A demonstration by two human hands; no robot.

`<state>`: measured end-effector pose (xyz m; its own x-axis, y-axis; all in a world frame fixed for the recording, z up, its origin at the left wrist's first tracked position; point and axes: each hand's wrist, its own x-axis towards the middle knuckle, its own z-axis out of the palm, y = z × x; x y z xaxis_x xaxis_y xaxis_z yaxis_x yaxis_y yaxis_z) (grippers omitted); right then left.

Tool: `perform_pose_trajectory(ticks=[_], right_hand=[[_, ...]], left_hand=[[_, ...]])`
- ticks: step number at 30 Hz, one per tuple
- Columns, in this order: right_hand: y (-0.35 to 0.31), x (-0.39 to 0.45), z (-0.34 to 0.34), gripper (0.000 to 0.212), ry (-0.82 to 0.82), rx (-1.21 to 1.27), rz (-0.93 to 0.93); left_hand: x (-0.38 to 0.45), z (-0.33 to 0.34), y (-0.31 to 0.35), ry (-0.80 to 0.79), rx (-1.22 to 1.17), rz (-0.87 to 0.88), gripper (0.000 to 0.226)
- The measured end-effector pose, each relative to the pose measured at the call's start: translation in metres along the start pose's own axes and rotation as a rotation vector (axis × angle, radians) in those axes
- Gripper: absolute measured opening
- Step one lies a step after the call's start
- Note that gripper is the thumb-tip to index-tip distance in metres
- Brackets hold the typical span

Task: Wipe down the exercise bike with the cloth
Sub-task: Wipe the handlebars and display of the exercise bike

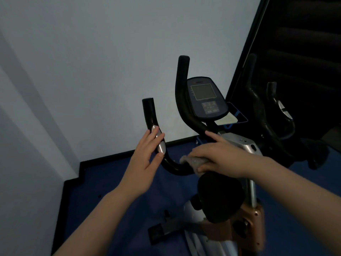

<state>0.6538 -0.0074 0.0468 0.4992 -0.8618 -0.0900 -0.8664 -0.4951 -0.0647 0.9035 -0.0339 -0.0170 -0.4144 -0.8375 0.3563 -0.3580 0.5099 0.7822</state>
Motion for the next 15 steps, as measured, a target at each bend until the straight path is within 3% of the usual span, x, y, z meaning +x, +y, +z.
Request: perform_pose_trajectory(ticks=[6,15], right_hand=[[0.017,-0.016,-0.011,0.037,0.077,-0.125,-0.058],[-0.013,-0.008,0.004,0.04,0.123,0.082,0.107]], left_hand=[[-0.004,0.008,-0.001,0.043,0.012,0.012,0.051],[-0.009,0.03,0.004,0.157,-0.074,-0.036,0.048]])
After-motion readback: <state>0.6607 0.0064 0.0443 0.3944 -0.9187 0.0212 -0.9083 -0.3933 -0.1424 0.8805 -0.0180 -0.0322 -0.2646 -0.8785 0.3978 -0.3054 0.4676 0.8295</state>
